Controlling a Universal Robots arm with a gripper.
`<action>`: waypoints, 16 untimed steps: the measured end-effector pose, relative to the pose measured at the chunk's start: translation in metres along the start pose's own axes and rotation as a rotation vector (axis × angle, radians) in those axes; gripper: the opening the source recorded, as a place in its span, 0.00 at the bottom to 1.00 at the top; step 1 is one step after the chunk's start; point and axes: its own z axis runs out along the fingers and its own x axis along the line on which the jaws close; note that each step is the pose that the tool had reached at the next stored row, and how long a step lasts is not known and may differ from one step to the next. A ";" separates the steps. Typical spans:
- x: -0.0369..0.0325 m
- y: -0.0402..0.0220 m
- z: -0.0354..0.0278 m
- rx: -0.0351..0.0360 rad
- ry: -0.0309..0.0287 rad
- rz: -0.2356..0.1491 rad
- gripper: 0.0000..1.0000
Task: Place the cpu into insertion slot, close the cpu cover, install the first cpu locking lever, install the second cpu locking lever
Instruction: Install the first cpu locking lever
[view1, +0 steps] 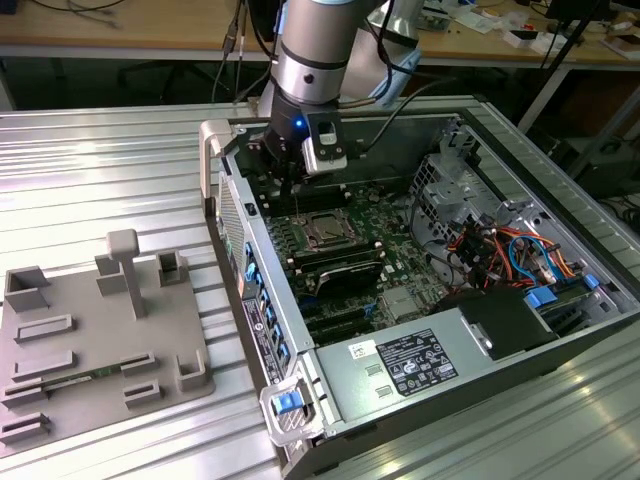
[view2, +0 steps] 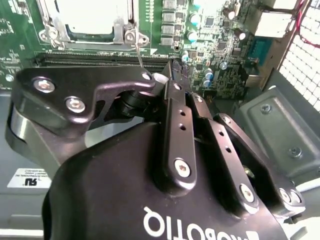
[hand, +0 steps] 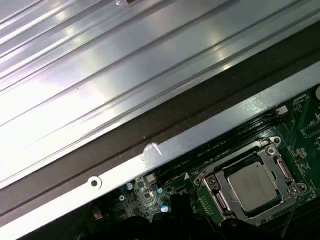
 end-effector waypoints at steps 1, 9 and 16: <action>-0.0004 0.0002 0.0001 0.0001 0.0002 -0.011 0.11; -0.0009 0.0005 0.0013 0.0023 0.0033 -0.167 0.11; -0.0011 0.0005 0.0033 0.0040 0.0061 -0.318 0.11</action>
